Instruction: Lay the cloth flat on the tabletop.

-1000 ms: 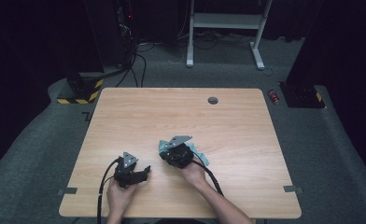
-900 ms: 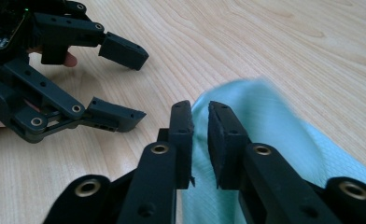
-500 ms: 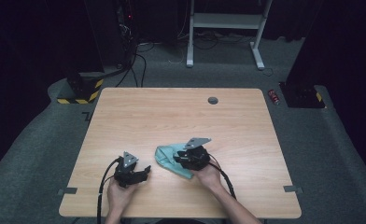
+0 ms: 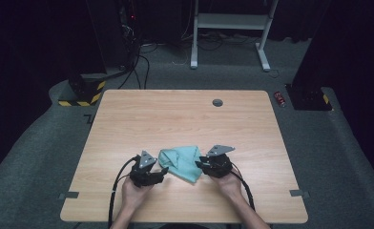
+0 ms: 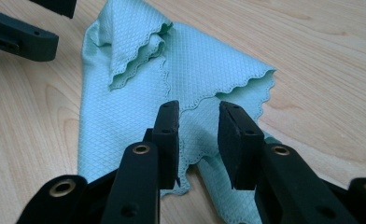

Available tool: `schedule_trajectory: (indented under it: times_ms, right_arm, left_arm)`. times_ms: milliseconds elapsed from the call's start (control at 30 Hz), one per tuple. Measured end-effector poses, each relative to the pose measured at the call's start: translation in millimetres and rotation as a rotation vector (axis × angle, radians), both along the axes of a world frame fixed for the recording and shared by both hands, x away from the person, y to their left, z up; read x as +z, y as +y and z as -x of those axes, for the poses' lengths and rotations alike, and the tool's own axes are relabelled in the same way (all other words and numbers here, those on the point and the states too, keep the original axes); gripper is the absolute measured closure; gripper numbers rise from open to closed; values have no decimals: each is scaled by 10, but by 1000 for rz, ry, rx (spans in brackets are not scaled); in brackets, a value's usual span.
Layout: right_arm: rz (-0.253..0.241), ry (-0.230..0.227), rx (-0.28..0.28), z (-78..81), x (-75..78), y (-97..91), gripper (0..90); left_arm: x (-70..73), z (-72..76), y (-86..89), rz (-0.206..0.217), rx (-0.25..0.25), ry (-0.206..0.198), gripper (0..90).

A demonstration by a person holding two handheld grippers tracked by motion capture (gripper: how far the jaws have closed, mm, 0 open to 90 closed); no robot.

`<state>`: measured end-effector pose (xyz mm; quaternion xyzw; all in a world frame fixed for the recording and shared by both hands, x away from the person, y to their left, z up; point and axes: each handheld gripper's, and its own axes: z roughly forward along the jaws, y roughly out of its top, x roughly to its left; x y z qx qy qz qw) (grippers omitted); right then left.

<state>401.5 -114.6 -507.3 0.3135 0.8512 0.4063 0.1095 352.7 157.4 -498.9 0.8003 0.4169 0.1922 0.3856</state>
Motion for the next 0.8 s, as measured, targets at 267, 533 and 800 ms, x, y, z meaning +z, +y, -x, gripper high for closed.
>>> schedule_trajectory:
  times_ms: [267, 533, 800]
  right_arm:
    - [3, -14, -4, -16, -98, 67, 682]
    - [51, -60, -16, -18, -155, 153, 650]
    - [92, -81, -2, 2, -162, 195, 636]
  left_arm:
    - [7, -166, -332, -51, -3, 14, 443]
    - [-78, -323, -444, -107, 54, 56, 514]
    - [-78, -343, -412, -124, 52, 63, 797]
